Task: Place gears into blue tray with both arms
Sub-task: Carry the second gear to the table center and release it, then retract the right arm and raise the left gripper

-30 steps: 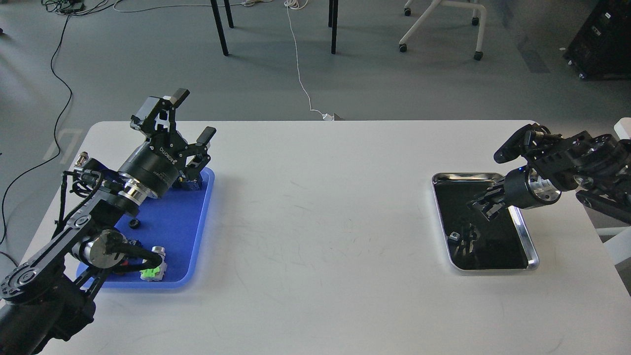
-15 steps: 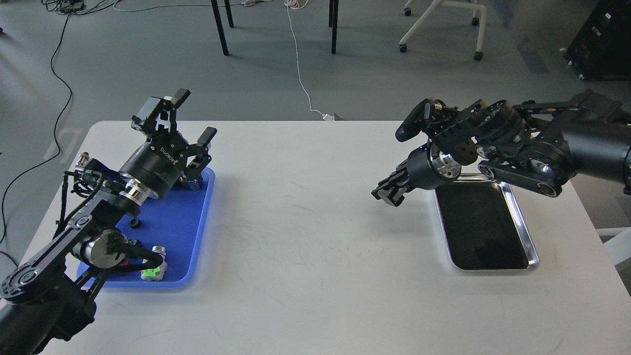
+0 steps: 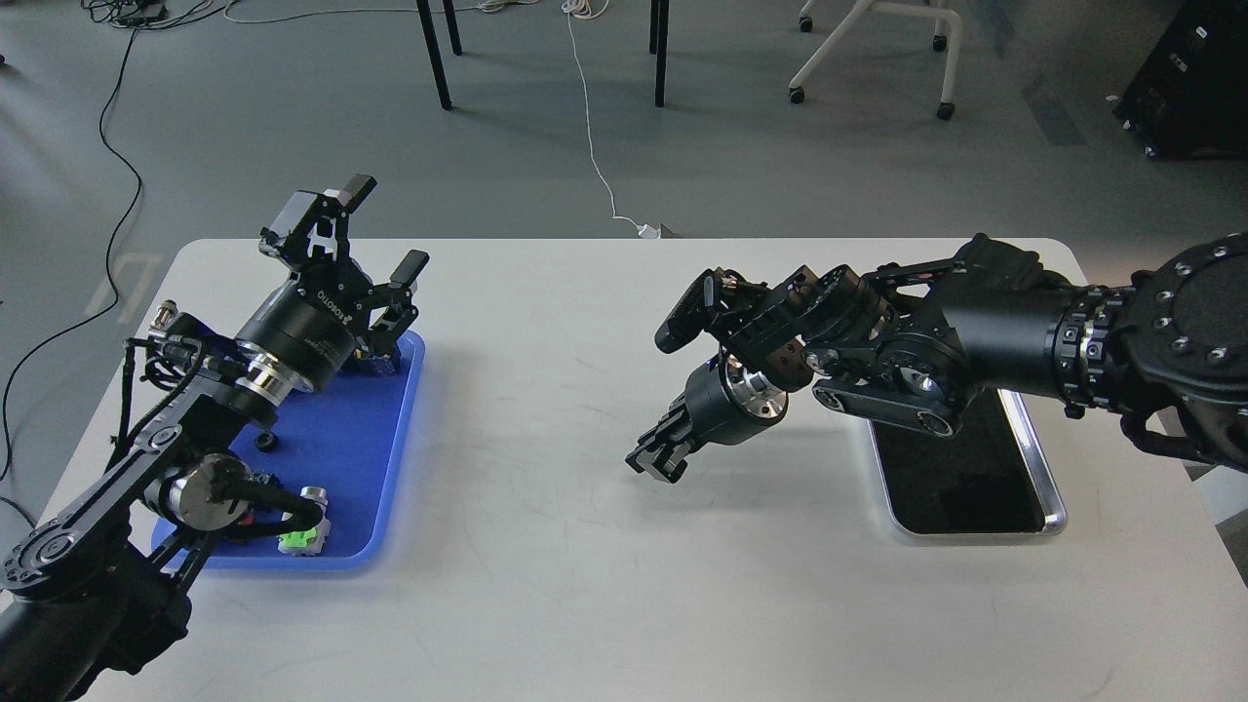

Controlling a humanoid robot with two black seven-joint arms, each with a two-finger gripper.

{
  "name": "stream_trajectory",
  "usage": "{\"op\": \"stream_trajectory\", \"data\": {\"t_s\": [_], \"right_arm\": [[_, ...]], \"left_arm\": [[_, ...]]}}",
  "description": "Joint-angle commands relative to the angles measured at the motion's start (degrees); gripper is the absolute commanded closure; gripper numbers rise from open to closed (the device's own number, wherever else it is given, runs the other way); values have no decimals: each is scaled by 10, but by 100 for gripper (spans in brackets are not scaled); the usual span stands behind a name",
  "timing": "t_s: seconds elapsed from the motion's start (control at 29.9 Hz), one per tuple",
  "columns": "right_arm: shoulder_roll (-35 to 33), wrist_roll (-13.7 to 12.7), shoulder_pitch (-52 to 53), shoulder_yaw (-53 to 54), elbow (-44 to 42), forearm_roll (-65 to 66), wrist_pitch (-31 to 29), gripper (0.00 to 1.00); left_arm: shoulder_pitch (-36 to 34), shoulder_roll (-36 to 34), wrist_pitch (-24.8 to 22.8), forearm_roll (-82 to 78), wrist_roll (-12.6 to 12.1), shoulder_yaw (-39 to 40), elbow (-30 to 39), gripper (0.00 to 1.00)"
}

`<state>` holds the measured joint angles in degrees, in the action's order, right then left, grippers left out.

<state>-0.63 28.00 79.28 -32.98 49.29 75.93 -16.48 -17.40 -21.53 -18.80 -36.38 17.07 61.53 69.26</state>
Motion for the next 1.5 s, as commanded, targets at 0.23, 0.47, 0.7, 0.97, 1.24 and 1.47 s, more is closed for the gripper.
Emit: {"op": "stream_trajectory", "data": {"t_s": [0.23, 0.47, 0.7, 0.97, 1.24, 1.47], "right_arm": [[6, 0, -37, -1, -11, -5, 40, 78], [6, 0, -43, 0, -11, -9, 47, 62], [0, 0, -43, 1, -9, -10, 48, 34], [-64, 0, -36, 41, 5, -91, 47, 5], [-212, 0, -68, 162, 65, -291, 43, 3], [-286, 0, -204, 320, 71, -470, 41, 3]], "left_arm": [[1, -1, 0, 0, 0, 0, 0, 2], [1, -2, 0, 0, 0, 0, 0, 2], [1, -2, 0, 0, 0, 0, 0, 2], [1, -3, 1, 0, 8, 0, 0, 2], [-6, -10, 5, 0, 49, -2, -5, 2], [-11, -15, 4, -7, 67, -3, -5, 2]]}}
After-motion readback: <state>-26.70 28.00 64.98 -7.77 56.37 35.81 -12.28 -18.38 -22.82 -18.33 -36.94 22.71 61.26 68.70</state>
